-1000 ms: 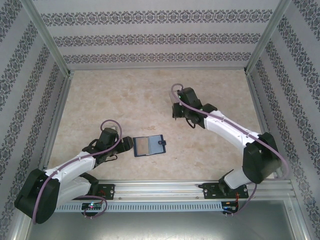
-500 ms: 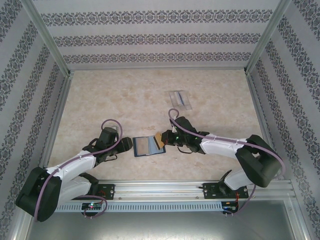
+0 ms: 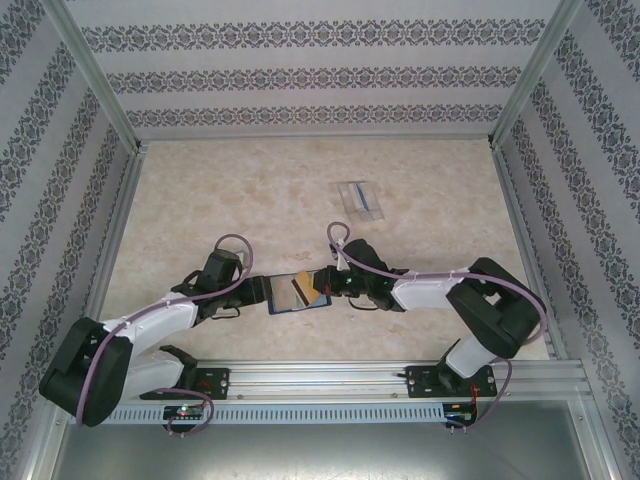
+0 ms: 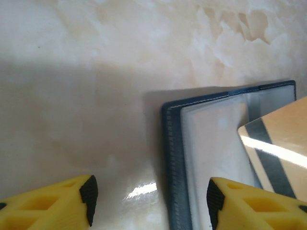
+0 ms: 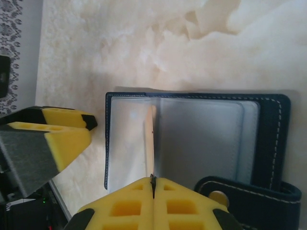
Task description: Put the credit cards into the card holder
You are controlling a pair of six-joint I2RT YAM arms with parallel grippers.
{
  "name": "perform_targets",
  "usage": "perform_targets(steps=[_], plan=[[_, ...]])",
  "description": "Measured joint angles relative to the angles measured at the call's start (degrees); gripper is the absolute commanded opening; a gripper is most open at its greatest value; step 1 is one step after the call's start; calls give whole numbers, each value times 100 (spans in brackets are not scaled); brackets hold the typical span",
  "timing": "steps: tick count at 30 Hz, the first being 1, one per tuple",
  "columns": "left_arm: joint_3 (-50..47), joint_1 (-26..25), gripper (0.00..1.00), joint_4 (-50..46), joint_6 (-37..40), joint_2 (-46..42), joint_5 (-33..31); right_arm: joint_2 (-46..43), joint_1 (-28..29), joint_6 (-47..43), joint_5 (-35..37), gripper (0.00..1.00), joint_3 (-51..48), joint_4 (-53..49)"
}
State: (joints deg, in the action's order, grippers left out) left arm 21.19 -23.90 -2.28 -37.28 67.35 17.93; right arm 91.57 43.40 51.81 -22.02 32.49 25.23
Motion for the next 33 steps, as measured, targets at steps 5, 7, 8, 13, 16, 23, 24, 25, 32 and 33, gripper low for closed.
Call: perform_targets(steps=[5,7,8,13,16,23,24,25,32,33], plan=[[66,-2,42,11,2,149,177,249,0,105,-90,0,-48,251],[94,-72,38,24,48,343,256,306,-2,138,-125,0,-55,428],[140,-55,38,11,44,389,260,310,-9,157,-142,0,-74,476],[262,-52,36,-63,46,636,260,278,-92,205,-164,0,-157,551],[409,-46,35,-201,48,809,258,186,-166,208,-166,0,-260,562],[645,-46,30,-490,48,1036,216,52,-203,208,-160,0,-485,632],[658,-46,30,-505,48,1047,216,46,-203,208,-160,0,-492,632],[664,-46,30,-511,48,1058,216,39,-203,208,-157,0,-492,638],[686,-46,30,-544,48,1071,212,31,-199,205,-168,0,-483,658],[686,-46,30,-544,48,1073,212,37,-188,205,-168,0,-474,658]])
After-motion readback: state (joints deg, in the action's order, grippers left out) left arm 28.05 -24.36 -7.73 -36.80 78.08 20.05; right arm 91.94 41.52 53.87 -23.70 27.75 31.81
